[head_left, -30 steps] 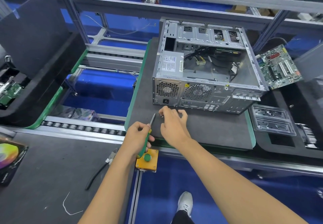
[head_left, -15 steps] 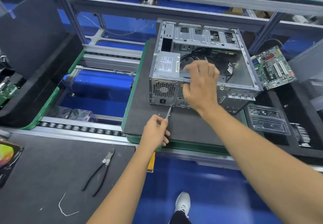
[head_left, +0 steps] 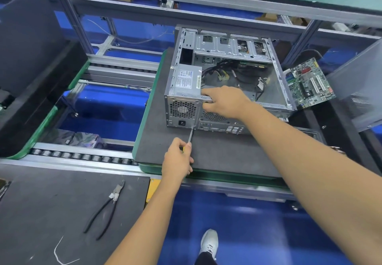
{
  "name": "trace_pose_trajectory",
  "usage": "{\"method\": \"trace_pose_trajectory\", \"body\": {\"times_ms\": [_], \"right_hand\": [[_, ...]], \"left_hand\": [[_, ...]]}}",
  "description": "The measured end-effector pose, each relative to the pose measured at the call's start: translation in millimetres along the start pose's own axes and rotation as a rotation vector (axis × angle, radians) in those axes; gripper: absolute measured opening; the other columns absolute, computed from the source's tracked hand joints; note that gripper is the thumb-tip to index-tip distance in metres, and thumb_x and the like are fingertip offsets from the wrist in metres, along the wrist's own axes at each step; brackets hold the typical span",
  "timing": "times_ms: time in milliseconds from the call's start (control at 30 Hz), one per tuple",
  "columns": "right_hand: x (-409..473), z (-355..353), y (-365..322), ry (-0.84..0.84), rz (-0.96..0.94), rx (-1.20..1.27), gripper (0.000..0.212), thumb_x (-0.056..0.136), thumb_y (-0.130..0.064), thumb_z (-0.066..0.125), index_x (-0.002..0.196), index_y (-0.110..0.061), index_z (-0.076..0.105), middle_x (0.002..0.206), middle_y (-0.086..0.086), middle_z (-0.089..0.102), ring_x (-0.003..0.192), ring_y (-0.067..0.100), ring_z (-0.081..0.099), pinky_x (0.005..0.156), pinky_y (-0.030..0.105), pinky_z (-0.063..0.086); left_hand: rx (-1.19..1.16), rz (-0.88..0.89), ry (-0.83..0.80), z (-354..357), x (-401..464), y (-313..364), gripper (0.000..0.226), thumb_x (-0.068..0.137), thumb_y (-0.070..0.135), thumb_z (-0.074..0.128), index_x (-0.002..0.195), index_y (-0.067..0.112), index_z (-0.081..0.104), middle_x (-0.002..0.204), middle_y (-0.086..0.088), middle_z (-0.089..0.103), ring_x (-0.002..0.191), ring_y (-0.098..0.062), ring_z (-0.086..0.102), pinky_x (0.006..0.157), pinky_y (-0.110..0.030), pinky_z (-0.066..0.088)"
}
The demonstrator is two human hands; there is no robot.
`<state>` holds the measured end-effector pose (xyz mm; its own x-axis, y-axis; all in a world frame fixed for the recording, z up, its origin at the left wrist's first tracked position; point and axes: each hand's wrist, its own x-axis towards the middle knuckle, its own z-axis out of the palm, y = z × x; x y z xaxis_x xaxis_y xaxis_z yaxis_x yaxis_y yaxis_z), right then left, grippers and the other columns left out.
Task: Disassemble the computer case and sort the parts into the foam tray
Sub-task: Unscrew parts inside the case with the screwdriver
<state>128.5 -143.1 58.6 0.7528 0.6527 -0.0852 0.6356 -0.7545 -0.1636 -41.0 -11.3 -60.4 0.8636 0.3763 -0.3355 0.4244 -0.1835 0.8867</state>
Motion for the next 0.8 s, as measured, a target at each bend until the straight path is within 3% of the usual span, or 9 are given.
{"method": "trace_pose_trajectory", "body": {"times_ms": [100, 167, 300, 433, 500, 633, 800], "right_hand": [[0.8, 1.4, 0.6, -0.001, 0.01, -0.015, 0.009, 0.088, -0.05, 0.044, 0.095, -0.051, 0.039, 0.066, -0.01, 0.057, 0.062, 0.011, 0.053, 0.053, 0.03, 0.034], [1.2, 2.4, 0.1, 0.009, 0.018, -0.029, 0.022, 0.087, -0.05, 0.043, 0.107, -0.044, 0.051, 0.066, -0.011, 0.056, 0.064, 0.014, 0.055, 0.053, 0.03, 0.034], [1.0, 2.9, 0.4, 0.011, 0.025, -0.035, 0.026, 0.09, -0.048, 0.045, 0.114, -0.042, 0.053, 0.067, -0.012, 0.055, 0.069, 0.02, 0.058, 0.054, 0.031, 0.034], [1.3, 2.3, 1.0, 0.003, 0.029, -0.039, 0.028, 0.093, -0.047, 0.046, 0.118, -0.039, 0.054, 0.076, -0.008, 0.06, 0.075, 0.024, 0.058, 0.059, 0.034, 0.041], [1.3, 3.0, 0.5, 0.003, 0.029, -0.039, 0.029, 0.093, -0.047, 0.046, 0.119, -0.04, 0.055, 0.079, -0.007, 0.063, 0.073, 0.022, 0.057, 0.062, 0.034, 0.046], [1.1, 3.4, 0.2, 0.017, 0.039, -0.028, 0.032, 0.092, -0.046, 0.047, 0.123, -0.042, 0.054, 0.072, -0.01, 0.054, 0.075, 0.023, 0.054, 0.062, 0.035, 0.039], [-0.8, 3.8, -0.7, 0.054, 0.025, -0.041, 0.028, 0.091, -0.046, 0.049, 0.118, -0.041, 0.056, 0.063, -0.016, 0.043, 0.074, 0.023, 0.051, 0.058, 0.033, 0.033]], "left_hand": [[0.019, 0.002, 0.001, 1.4, 0.7, 0.2, 0.023, 0.105, 0.036, 0.051, 0.092, 0.017, 0.05, 0.068, -0.007, 0.068, 0.046, -0.023, 0.058, 0.059, -0.052, 0.058], [0.056, 0.001, 0.013, 5.1, -0.4, 2.8, 0.021, 0.105, 0.036, 0.05, 0.094, 0.018, 0.047, 0.072, -0.008, 0.069, 0.052, -0.027, 0.061, 0.065, -0.052, 0.06], [0.107, -0.052, 0.077, 12.7, -5.9, 11.4, 0.037, 0.098, 0.033, 0.061, 0.109, 0.016, 0.03, 0.105, -0.016, 0.063, 0.086, -0.042, 0.065, 0.078, -0.051, 0.056], [0.133, -0.057, 0.104, 24.8, -10.7, 15.9, 0.05, 0.086, 0.012, 0.069, 0.109, 0.015, 0.024, 0.117, -0.012, 0.036, 0.076, -0.015, 0.045, 0.062, -0.031, 0.035], [0.163, -0.106, 0.088, 26.7, -9.5, 19.5, 0.045, 0.089, 0.009, 0.067, 0.113, 0.012, 0.028, 0.12, -0.014, 0.032, 0.072, -0.017, 0.041, 0.056, -0.026, 0.033], [0.241, -0.11, 0.137, 22.5, -11.9, 17.5, 0.032, 0.094, 0.013, 0.064, 0.116, -0.001, 0.047, 0.12, -0.018, 0.05, 0.083, -0.028, 0.049, 0.07, -0.038, 0.043], [0.29, -0.141, 0.182, 22.1, -21.2, 11.9, 0.027, 0.099, 0.036, 0.06, 0.114, 0.014, 0.053, 0.108, -0.007, 0.068, 0.097, -0.029, 0.07, 0.087, -0.049, 0.053]]}}
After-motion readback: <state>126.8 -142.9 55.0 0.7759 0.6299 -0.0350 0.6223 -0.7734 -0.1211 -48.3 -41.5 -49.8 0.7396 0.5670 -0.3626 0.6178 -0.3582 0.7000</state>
